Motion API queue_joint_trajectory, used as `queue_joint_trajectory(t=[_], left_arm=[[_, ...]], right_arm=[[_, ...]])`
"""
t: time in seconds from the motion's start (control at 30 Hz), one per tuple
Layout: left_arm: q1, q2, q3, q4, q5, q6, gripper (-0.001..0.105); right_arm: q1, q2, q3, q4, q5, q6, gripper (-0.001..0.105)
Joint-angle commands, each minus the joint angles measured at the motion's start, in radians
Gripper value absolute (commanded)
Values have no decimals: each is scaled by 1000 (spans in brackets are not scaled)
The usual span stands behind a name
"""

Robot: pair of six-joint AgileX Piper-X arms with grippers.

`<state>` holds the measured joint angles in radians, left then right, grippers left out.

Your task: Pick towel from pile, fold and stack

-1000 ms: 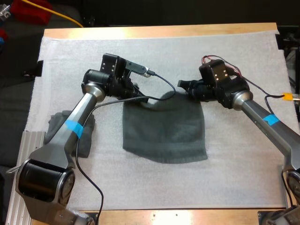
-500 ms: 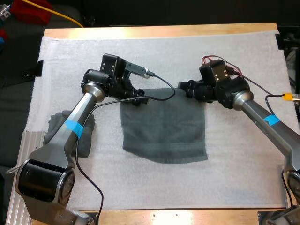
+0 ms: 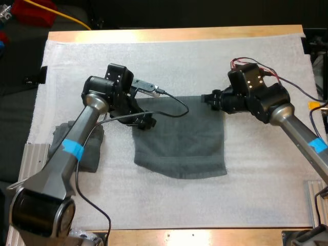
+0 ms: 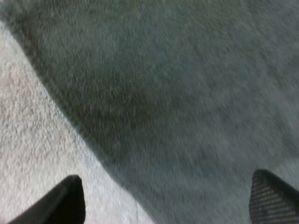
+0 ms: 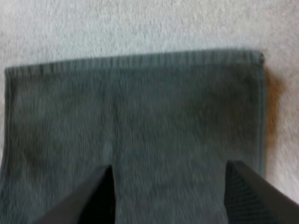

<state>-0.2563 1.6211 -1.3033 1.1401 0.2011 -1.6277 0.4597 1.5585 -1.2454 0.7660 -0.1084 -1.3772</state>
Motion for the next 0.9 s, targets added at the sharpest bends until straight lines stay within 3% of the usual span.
queue_joint_trajectory(t=[0.0,0.27,0.63,0.87], left_arm=[[1,-35,-2,32,-3,4,68],[1,-173,28,102,-1,2,68],[1,-569,314,91,40,-77,68],[1,-805,419,90,121,-139,68]], right_arm=[[0,-29,-2,37,0,-18,51],[0,-112,-2,171,27,-73,51],[0,-293,-2,281,27,-94,51],[0,-453,94,287,23,-92,51]])
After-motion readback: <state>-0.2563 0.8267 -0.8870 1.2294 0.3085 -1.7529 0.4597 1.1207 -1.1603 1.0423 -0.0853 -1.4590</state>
